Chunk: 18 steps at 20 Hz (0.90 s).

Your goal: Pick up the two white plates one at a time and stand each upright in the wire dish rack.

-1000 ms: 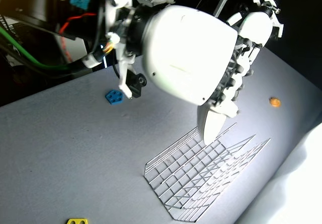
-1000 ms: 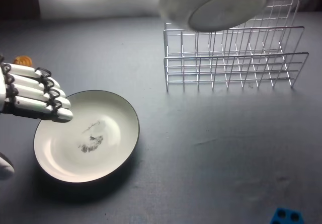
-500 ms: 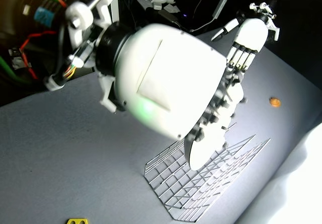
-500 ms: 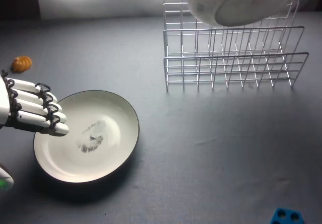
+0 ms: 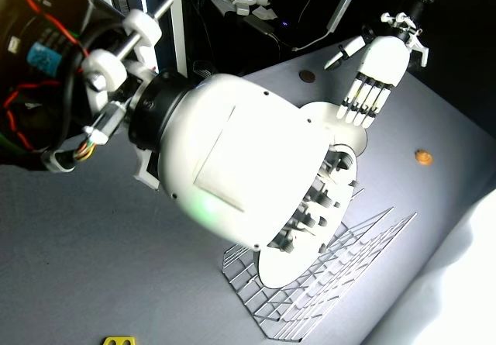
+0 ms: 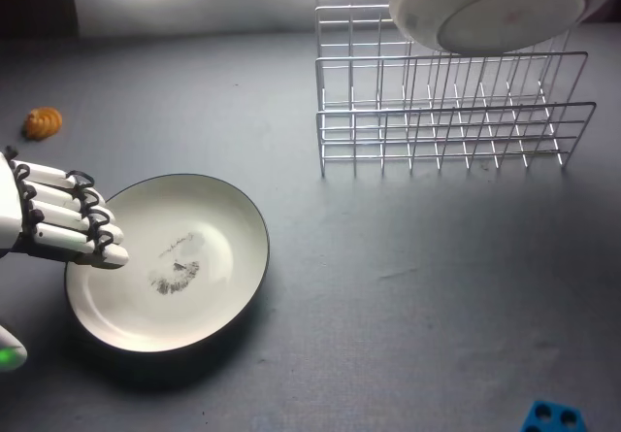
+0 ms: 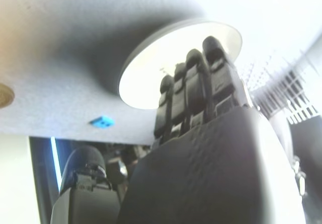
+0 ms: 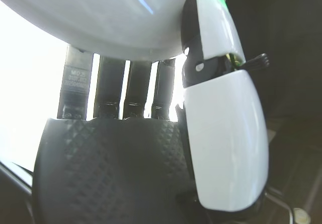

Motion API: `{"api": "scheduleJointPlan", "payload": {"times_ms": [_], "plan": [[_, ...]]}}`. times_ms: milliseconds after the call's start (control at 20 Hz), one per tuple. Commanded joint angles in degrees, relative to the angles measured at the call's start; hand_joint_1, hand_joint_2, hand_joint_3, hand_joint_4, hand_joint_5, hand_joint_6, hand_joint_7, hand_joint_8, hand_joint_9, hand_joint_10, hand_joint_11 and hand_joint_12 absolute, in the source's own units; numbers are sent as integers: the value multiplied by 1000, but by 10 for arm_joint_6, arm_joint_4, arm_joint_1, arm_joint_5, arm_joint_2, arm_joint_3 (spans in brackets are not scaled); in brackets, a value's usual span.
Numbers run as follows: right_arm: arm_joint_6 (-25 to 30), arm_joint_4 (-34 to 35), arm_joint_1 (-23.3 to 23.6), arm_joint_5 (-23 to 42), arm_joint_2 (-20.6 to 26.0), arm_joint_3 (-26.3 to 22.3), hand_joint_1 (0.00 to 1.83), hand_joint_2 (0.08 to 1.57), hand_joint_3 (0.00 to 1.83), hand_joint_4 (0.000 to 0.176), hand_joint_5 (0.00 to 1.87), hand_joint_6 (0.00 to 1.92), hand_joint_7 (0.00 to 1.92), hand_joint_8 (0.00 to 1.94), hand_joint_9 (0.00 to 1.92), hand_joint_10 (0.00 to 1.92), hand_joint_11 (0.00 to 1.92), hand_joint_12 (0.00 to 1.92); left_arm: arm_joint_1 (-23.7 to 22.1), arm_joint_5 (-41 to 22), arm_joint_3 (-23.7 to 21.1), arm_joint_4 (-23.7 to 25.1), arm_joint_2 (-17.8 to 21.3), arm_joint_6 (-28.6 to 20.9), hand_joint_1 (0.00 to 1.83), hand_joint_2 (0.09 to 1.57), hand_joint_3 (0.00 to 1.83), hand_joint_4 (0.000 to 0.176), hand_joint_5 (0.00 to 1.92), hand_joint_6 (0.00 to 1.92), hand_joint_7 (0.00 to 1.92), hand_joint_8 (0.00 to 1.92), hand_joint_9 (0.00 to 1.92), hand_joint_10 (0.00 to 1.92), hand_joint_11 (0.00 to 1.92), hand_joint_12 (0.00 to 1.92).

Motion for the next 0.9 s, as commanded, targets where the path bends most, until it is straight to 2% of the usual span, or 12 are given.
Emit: {"api": "scheduleJointPlan", "payload": {"times_ms": [0,200,350,450,500,600,700,800,850], "plan": [[11,6,8,45,3,1,1200,1152,3,19,886,1179,941,1049,1005,578,672,1324,0,-14,4,-29,1,0,0,1072,0,0,129,1,124,1,123,1,0,332],[17,7,8,41,-2,10,1204,1145,2,19,895,1161,961,1024,1006,610,680,1350,2,-14,10,-29,-3,0,0,1075,0,0,160,1,157,2,156,3,0,387],[21,8,8,30,-16,30,1205,1144,0,19,903,1157,962,1016,983,656,683,1397,2,-14,13,-29,-4,0,0,1079,1,0,124,1,134,2,120,1,0,279],[21,9,8,30,-23,36,1208,1138,0,20,911,1138,975,1004,982,672,685,1392,1,-14,14,-29,-4,0,0,1074,0,0,142,2,144,1,133,2,0,329],[25,9,8,30,-25,39,1217,1122,0,20,943,1079,1014,952,1007,674,714,1377,0,-14,14,-29,-5,0,0,1069,0,0,110,1,118,2,109,1,0,275],[36,9,7,30,-32,49,1205,1139,3,21,904,1140,970,1019,983,672,688,1390,-3,-14,15,-29,-4,-1,0,1078,2,0,141,5,143,4,131,4,0,296],[37,26,6,29,-42,63,1213,1128,0,19,921,1104,1005,971,996,662,708,1381,-4,-14,14,-29,-4,-1,0,1084,3,0,128,0,139,1,124,0,0,260],[37,47,6,23,-51,79,1218,1117,0,22,952,1059,1020,946,1011,652,716,1364,-4,-14,15,-29,-5,-1,0,1078,0,0,153,1,153,0,142,1,0,345],[37,54,6,14,-57,87,1210,1131,3,21,921,1115,989,987,997,646,697,1368,-4,-14,15,-29,-5,-1,0,1078,0,0,131,0,137,0,132,0,0,335]]}}
